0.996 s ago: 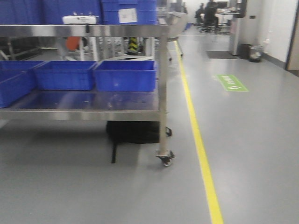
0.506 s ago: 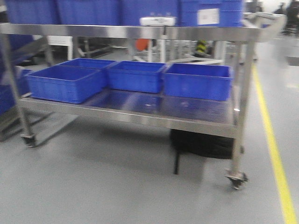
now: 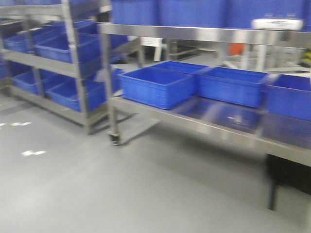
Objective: Move white bin to right shelf second layer
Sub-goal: 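Drive down the aisle between blue crate racks holding the bin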
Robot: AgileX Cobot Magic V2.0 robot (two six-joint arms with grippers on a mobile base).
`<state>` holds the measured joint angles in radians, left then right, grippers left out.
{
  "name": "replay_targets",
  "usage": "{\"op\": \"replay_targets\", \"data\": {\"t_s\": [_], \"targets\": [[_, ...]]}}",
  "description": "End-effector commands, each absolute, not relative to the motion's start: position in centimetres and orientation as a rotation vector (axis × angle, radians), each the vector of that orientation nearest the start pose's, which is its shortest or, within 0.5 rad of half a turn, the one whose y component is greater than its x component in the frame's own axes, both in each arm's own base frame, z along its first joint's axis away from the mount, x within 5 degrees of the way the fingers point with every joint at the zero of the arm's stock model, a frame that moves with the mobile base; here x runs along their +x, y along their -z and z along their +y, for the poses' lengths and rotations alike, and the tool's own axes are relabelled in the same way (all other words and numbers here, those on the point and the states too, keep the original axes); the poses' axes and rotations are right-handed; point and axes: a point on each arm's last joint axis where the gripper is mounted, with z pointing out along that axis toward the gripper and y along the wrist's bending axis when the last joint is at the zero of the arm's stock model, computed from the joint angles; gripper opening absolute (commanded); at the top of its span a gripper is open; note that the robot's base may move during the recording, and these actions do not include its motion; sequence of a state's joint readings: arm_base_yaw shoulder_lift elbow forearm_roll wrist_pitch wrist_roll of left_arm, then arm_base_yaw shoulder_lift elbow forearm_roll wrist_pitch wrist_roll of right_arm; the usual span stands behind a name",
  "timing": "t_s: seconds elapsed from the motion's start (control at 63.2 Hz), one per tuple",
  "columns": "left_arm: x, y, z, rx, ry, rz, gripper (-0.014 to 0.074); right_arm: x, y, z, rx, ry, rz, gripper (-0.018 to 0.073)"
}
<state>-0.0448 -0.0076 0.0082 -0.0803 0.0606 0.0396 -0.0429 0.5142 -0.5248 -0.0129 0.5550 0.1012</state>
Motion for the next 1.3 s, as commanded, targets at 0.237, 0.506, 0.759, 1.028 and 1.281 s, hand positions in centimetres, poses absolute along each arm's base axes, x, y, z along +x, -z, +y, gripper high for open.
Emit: {"op": "replay_targets", "data": {"t_s": [0.237,0.506,0.759,1.028,1.281], "targets": [[5.57,-20.45,-0.27,-0.001,0.082,1.474,0.0085,10.52,-31.91,-0.5,0.131,-0.026,1.901,0.0055],[5.57,-20.45,-0.27,-0.001,0.082,1.474,0.0085,10.52,-31.91,-0.5,0.131,-0.026,1.901,0.0055],[5.57,-20.45,-0.27,-0.001,0.082,1.474,0.0085,10.52,-31.91,-0.5,0.131,-0.026,1.901,0.0055],[5.57,-20.45,-0.27,-0.001,0.082,1.474,0.0085,10.52,-31.91,-0.5,0.131,-0.026,1.901,0.0055],[5.57,-20.45,-0.27,-0.001,0.082,1.474,0.0085,10.52,-31.91,-0.5,0.131,-0.026,1.901,0.0055]]}}
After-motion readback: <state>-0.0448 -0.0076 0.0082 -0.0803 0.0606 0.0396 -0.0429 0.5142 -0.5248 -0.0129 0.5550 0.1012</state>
